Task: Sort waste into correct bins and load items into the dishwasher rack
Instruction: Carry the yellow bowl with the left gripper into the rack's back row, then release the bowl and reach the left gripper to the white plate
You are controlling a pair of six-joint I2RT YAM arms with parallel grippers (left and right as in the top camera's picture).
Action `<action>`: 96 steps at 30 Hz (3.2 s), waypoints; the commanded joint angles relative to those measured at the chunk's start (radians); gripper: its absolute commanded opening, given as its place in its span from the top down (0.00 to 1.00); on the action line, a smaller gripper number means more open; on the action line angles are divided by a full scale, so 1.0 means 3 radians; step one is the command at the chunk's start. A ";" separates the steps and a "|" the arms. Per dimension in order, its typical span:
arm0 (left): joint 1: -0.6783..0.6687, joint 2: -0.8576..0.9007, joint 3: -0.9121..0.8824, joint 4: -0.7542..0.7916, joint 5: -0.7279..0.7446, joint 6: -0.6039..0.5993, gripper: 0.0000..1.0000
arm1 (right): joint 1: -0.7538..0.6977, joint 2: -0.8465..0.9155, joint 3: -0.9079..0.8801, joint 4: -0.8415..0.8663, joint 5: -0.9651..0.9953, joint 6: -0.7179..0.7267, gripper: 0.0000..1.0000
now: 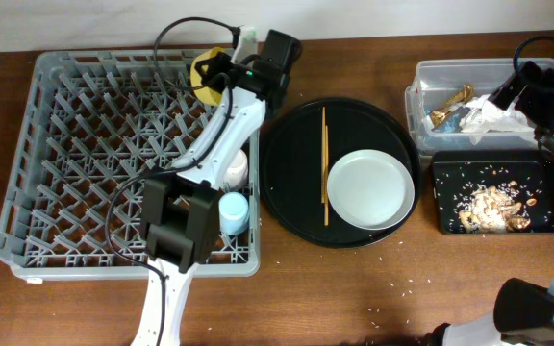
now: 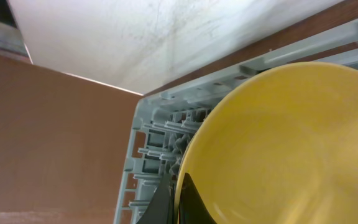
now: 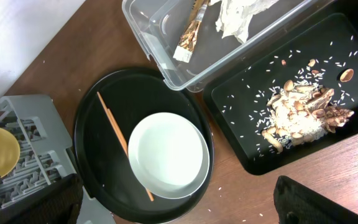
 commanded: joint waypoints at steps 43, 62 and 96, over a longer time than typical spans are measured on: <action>-0.0036 0.0272 -0.0045 0.0342 -0.0488 0.0275 1.00 | -0.0004 0.0008 0.0010 -0.0010 0.0031 0.0013 0.02; -0.0159 0.0272 -0.0045 0.0342 -0.0490 0.0276 0.48 | -0.0004 0.0008 0.0010 -0.0010 0.0031 0.0013 0.02; -0.0884 0.0160 0.0731 -0.1057 0.3817 -0.1164 0.28 | -0.0004 0.0008 0.0010 -0.0010 0.0031 0.0013 0.02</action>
